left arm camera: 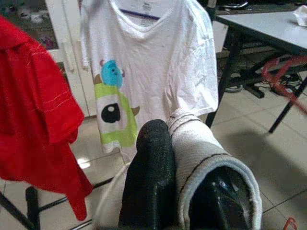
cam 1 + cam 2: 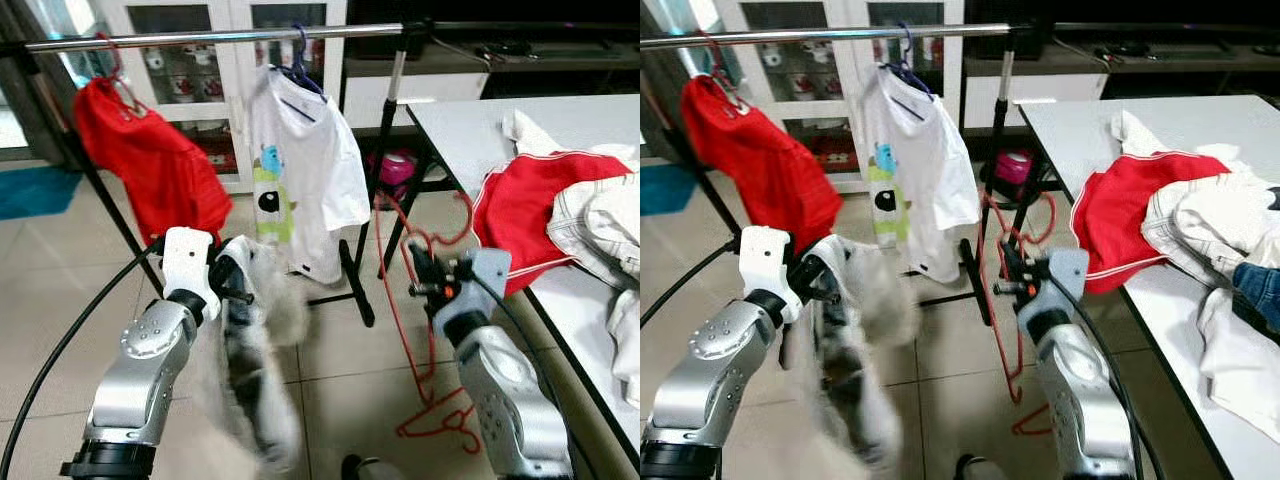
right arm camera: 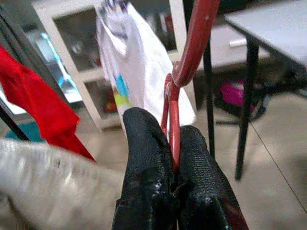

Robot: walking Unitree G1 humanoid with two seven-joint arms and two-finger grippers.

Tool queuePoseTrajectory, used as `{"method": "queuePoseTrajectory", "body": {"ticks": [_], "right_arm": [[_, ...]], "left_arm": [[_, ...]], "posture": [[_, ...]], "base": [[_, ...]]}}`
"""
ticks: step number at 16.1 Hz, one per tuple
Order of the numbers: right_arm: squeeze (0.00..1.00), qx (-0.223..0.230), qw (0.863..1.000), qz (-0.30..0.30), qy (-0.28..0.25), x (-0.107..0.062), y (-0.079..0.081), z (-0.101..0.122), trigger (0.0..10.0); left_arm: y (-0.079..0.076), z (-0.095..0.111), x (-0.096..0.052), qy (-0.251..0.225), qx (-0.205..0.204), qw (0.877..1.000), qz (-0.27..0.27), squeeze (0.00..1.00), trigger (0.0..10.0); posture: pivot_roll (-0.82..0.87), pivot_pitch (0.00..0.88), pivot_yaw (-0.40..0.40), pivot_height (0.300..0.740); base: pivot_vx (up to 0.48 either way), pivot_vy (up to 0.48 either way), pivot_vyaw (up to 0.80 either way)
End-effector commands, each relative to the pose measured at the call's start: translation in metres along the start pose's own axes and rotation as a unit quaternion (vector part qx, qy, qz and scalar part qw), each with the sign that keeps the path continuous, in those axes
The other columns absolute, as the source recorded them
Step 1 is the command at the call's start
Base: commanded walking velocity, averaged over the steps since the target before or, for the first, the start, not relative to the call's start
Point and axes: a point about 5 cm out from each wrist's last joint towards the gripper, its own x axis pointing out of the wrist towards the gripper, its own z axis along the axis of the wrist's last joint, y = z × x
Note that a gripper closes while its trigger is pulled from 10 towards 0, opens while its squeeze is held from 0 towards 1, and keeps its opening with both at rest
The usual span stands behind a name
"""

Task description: Hang hanger

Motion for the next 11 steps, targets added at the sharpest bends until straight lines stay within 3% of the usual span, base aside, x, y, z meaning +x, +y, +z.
{"method": "queuePoseTrajectory", "body": {"ticks": [1, 5, 11], "right_arm": [[0.00, 0.000, 1.000, 0.000, 0.002, 0.0000, 0.0017, 0.0016, 10.0], [0.00, 0.018, 1.000, -0.003, 0.010, -0.0028, 0.0021, -0.0008, 10.0], [0.00, 0.021, 1.000, 0.006, 0.021, -0.0023, 0.0045, -0.0009, 10.0]], "left_arm": [[-0.0021, 0.0152, -0.0005, -0.029, 0.021, 0.999, -0.013, 0.00, 10.0], [0.0002, 0.0157, 0.0021, -0.021, 0.023, 0.999, -0.021, 0.00, 10.0], [-0.0015, 0.0135, -0.0014, -0.013, 0.025, 0.999, -0.032, 0.00, 10.0]], "posture": [[-0.12, 0.000, 0.022, 0.740], [-0.13, 0.000, 0.040, 0.740], [-0.12, 0.000, 0.027, 0.740]], "base": [[0.000, 0.000, 0.00], [0.000, 0.000, 0.00], [0.000, 0.326, 0.00]]}}
